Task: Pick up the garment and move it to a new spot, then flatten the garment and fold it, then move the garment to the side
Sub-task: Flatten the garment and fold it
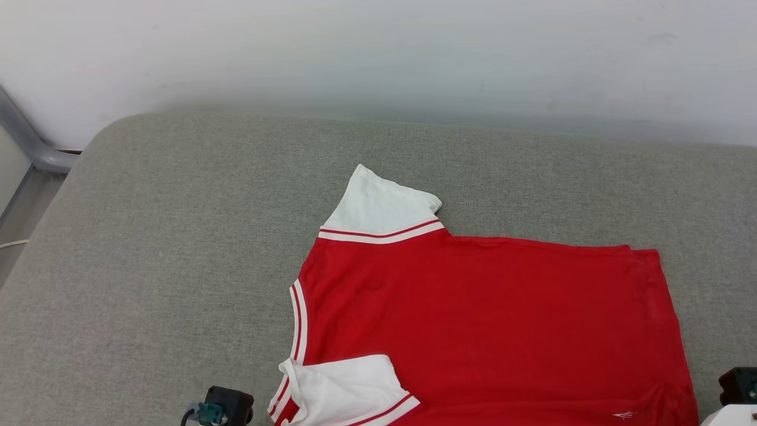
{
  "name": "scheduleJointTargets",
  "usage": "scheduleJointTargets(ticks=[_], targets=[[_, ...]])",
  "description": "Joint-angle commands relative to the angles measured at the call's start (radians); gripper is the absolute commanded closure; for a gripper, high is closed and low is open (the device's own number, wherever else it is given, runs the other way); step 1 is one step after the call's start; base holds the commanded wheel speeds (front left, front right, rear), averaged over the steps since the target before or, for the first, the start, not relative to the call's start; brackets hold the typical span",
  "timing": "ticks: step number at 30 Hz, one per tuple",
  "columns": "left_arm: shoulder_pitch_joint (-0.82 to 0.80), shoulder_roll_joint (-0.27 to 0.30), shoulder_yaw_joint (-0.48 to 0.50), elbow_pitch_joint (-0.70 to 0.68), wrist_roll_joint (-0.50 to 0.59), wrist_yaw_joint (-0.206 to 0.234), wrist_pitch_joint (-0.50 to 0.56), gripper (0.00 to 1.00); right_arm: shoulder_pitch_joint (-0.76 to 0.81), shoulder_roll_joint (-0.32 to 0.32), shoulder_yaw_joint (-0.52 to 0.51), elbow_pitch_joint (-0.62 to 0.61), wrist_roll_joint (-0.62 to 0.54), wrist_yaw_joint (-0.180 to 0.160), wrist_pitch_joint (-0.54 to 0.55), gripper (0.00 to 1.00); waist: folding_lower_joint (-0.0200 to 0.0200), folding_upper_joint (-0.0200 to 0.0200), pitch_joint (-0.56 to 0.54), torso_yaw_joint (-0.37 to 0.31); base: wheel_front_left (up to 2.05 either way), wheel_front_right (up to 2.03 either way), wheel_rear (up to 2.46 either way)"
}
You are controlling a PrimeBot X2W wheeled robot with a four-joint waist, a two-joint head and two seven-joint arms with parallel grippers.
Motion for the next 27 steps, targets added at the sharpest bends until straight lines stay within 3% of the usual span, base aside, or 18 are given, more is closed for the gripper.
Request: scheduleJointTargets(ticks=[1, 14, 15, 17, 18, 19, 20, 27], targets=[[0.011, -0.001, -0.004, 0.021, 0.001, -0.002, -0.002, 1.00, 0.017, 0.006, -0.006, -0.007, -0.008, -0.002, 0.008, 1.00, 0.0000, 0.0000, 0.004, -0.001, 0.00, 0.00, 0.00], [-0.041, -0.042, -0.017, 0.140, -0.001, -0.036, -0.034, 1.00, -0.035, 0.016, 0.019, 0.076, -0.024, -0.002, -0.034, 1.00, 0.0000, 0.0000, 0.040, 0.000, 0.00, 0.00, 0.00], [-0.046, -0.044, -0.018, 0.147, 0.001, -0.037, -0.035, 0.90, -0.039, 0.015, 0.021, 0.083, -0.025, -0.002, -0.037, 1.00, 0.0000, 0.0000, 0.041, 0.001, 0.00, 0.00, 0.00], [-0.052, -0.047, -0.019, 0.160, 0.003, -0.040, -0.042, 0.28, -0.046, 0.014, 0.024, 0.096, -0.023, -0.002, -0.047, 1.00, 0.0000, 0.0000, 0.041, 0.002, 0.00, 0.00, 0.00], [-0.053, -0.049, -0.020, 0.164, 0.005, -0.042, -0.045, 0.09, -0.051, 0.014, 0.026, 0.100, -0.021, -0.002, -0.055, 0.66, 0.0000, 0.0000, 0.040, 0.002, 0.00, 0.00, 0.00], [-0.055, -0.049, -0.021, 0.168, 0.011, -0.040, -0.052, 0.00, -0.054, 0.013, 0.027, 0.105, -0.022, -0.002, -0.065, 0.04, 0.0000, 0.0000, 0.038, 0.003, 0.00, 0.00, 0.00], [-0.056, -0.049, -0.018, 0.171, 0.013, -0.035, -0.058, 0.00, -0.056, 0.013, 0.029, 0.110, -0.023, -0.002, -0.070, 0.00, 0.0000, 0.0000, 0.036, 0.003, 0.00, 0.00, 0.00], [-0.065, -0.011, -0.006, 0.134, 0.037, -0.017, -0.067, 0.00, -0.066, 0.012, 0.037, 0.090, 0.003, -0.002, -0.094, 0.00, 0.0000, 0.0000, 0.017, -0.006, 0.00, 0.00, 0.00]])
